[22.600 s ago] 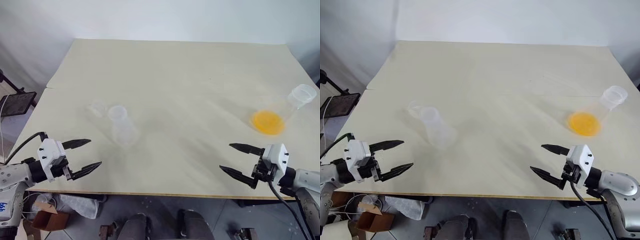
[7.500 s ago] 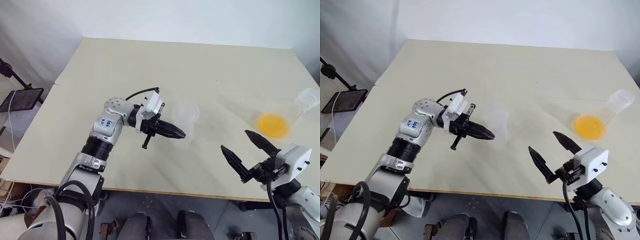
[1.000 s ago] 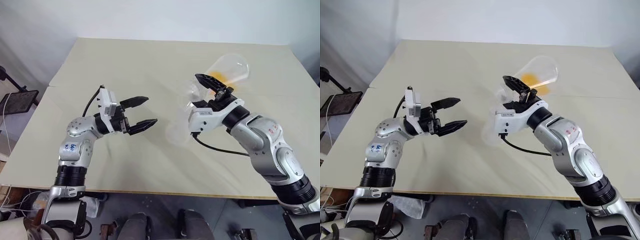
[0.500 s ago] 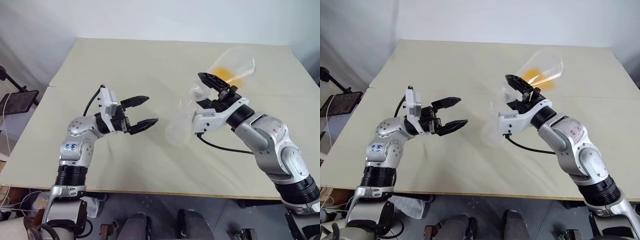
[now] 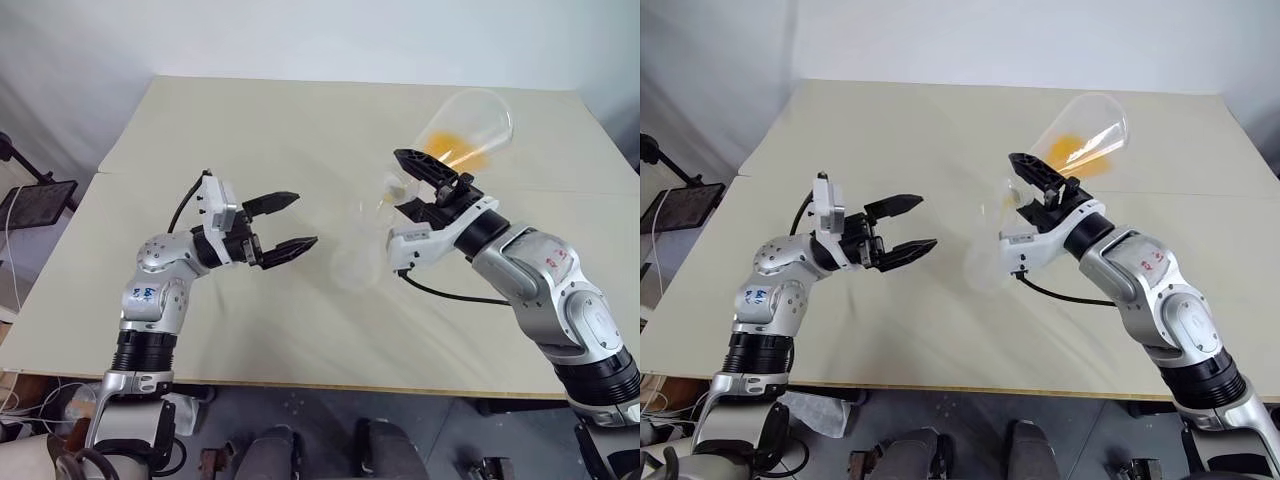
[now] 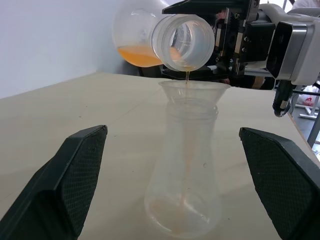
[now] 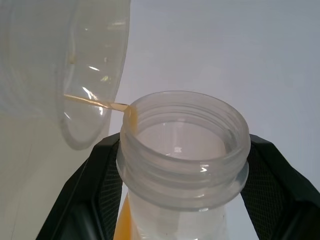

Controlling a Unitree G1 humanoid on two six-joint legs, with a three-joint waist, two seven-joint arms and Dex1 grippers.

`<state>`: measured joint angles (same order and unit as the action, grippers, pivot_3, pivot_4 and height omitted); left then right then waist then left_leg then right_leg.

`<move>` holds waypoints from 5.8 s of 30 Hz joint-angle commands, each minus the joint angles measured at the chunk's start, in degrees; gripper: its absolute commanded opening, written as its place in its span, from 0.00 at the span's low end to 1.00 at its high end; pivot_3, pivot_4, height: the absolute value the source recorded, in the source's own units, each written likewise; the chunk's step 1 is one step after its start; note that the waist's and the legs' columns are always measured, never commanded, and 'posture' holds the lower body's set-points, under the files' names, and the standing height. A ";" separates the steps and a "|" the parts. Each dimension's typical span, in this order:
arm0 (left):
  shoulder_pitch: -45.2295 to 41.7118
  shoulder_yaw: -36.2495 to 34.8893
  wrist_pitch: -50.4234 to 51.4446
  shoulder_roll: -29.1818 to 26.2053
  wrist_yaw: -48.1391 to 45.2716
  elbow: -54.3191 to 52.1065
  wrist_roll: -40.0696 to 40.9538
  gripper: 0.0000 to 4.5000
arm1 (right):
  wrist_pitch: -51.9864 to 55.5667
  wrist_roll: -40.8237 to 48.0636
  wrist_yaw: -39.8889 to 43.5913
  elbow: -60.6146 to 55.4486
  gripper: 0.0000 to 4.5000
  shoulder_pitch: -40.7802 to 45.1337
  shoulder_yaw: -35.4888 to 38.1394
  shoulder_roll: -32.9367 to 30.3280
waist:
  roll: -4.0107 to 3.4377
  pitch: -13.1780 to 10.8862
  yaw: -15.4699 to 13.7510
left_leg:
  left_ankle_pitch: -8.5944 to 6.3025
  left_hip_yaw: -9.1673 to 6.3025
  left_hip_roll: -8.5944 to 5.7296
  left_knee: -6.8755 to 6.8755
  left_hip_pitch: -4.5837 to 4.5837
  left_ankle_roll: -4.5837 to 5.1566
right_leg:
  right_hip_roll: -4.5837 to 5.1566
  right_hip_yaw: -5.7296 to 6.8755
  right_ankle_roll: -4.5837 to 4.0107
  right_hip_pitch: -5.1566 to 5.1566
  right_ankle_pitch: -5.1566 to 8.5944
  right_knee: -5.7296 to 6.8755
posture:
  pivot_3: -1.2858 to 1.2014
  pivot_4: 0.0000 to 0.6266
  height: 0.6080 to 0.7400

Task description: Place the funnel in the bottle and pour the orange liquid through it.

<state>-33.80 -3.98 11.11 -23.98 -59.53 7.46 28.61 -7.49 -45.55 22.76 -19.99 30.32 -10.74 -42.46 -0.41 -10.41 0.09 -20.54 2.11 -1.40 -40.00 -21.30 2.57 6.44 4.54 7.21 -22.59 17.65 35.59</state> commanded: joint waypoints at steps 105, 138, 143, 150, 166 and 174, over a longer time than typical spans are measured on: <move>-0.56 -0.65 -3.21 -3.30 -5.26 -0.31 0.10 1.00 | -7.34 -8.53 -8.78 3.80 0.63 3.84 2.45 -1.39 | 0.00 0.00 0.09 | 0.00 0.00 0.02 0.00 0.00 -0.01 | -0.01 -0.01 0.00 0.00 0.00 0.00 | 0.52 0.24 1.00; -1.03 -0.53 -3.36 -2.87 -4.71 -0.19 0.05 1.00 | -9.64 -9.98 -10.64 4.89 0.63 3.88 1.44 -1.10 | 0.00 0.00 0.11 | 0.00 0.00 0.02 0.00 0.00 -0.01 | -0.02 -0.01 0.00 0.00 0.00 0.00 | 0.52 0.24 1.00; -1.16 -0.52 -3.47 -2.69 -4.66 -0.07 0.01 1.00 | -10.03 -10.69 -11.37 5.14 0.63 3.30 1.48 -1.24 | 0.00 0.00 0.09 | 0.00 0.00 0.02 0.00 0.00 -0.01 | -0.02 -0.01 0.00 0.00 0.00 0.00 | 0.52 0.24 1.00; -1.26 -0.56 -3.67 -2.52 -4.62 0.13 -0.08 1.00 | -10.03 -11.30 -11.74 5.27 0.63 3.15 1.62 -1.07 | 0.00 0.00 0.11 | 0.00 0.01 0.02 0.00 0.00 -0.01 | -0.02 -0.01 0.00 0.00 0.00 0.00 | 0.52 0.24 1.00; -1.33 -0.67 -3.61 -2.35 -4.46 0.17 0.19 1.00 | -10.14 -12.26 -12.44 5.42 0.63 3.01 1.41 -1.25 | 0.00 0.00 0.10 | 0.00 0.01 0.02 0.00 0.00 -0.01 | -0.02 -0.01 0.00 0.00 0.00 0.00 | 0.52 0.24 1.00; -1.59 -0.55 -3.72 -2.16 -4.64 0.42 0.09 1.00 | -10.12 -12.22 -12.45 5.16 0.63 2.66 1.71 -1.29 | 0.00 0.00 0.10 | 0.00 0.01 0.02 0.00 0.00 -0.01 | -0.02 -0.01 0.00 0.00 0.00 0.00 | 0.52 0.24 1.00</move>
<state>-33.80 -4.01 8.56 -26.23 -63.96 7.91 28.46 -17.57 -57.98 11.43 -13.18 32.84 -10.65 -43.66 -0.41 -10.40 0.19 -20.54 2.12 -1.38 -40.00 -21.30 2.56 6.42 4.53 7.20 -22.58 17.65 35.59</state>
